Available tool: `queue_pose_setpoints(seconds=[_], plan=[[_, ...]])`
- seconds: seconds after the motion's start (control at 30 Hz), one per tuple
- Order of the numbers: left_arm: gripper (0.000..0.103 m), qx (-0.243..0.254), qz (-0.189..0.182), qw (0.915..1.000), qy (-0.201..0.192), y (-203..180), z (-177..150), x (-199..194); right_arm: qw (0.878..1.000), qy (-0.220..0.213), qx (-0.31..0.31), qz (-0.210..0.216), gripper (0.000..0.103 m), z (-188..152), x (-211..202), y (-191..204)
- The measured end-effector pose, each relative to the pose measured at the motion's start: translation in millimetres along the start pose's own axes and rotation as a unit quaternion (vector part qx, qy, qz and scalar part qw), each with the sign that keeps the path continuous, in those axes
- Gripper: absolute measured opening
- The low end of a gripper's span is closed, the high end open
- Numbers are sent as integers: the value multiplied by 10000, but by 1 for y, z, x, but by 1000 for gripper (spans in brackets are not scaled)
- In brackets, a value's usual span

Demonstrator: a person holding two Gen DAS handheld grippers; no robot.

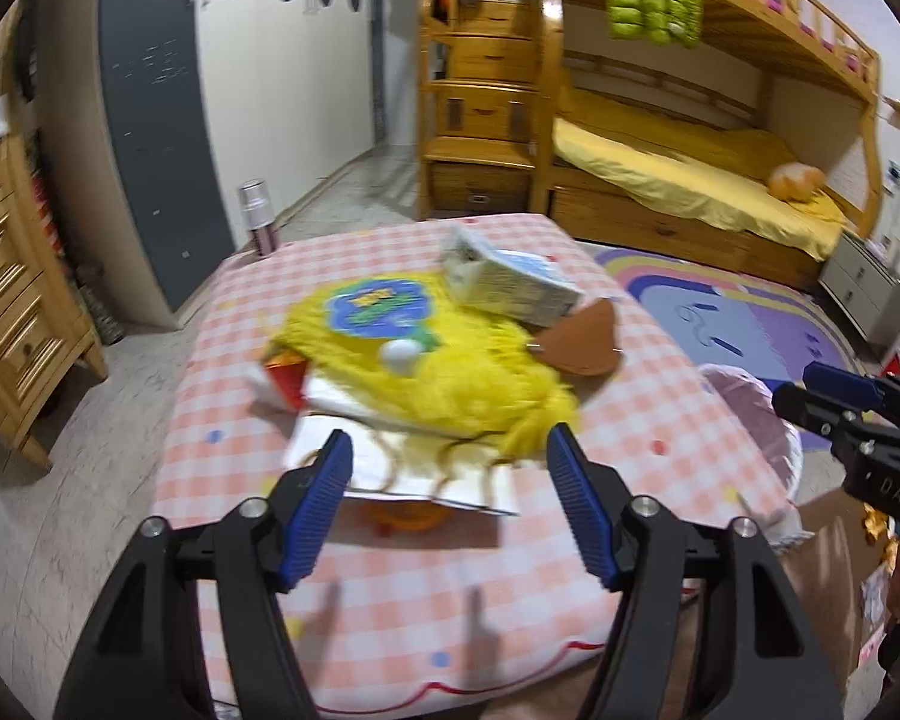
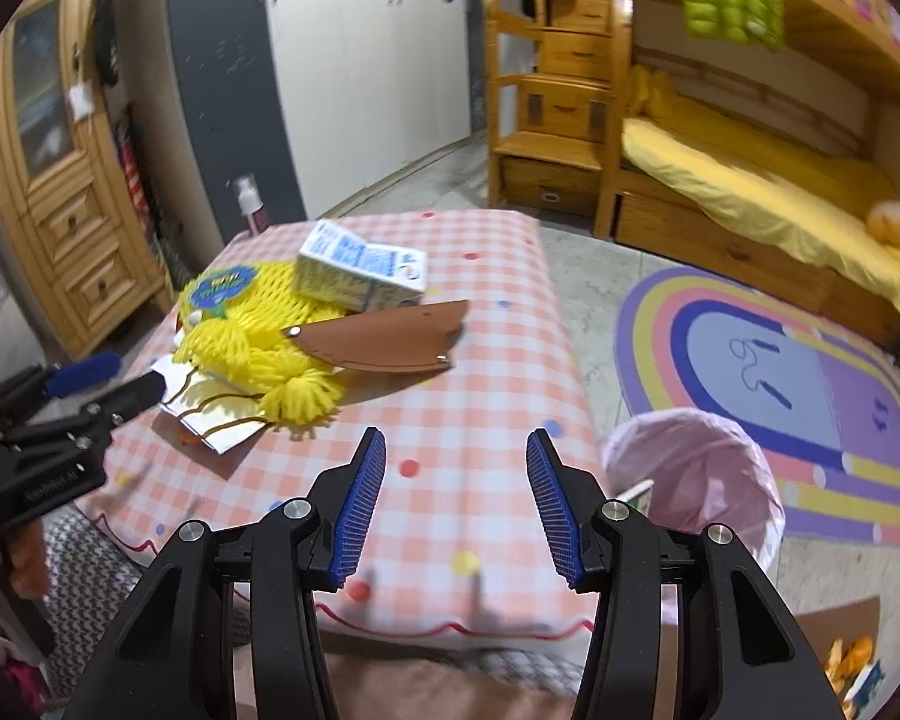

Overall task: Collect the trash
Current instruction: 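Reach for and grasp the brown leather sheath with the right tool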

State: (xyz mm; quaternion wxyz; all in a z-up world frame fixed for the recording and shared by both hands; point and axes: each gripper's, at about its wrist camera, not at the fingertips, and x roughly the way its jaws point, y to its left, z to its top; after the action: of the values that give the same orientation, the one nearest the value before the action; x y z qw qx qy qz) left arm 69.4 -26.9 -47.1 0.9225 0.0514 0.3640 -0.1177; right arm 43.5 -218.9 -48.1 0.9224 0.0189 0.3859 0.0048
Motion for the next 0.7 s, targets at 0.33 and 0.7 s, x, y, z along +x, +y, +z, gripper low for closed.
queue_pose_setpoints(seconds=[0.33, 0.7], plan=[[73, -202, 324, 9992, -135, 35, 12, 8, 9992, 174, -371, 3, 53, 21, 41, 37], [73, -248, 449, 9986, -154, 51, 30, 32, 9987, 317, -167, -367, 71, 76, 110, 56]])
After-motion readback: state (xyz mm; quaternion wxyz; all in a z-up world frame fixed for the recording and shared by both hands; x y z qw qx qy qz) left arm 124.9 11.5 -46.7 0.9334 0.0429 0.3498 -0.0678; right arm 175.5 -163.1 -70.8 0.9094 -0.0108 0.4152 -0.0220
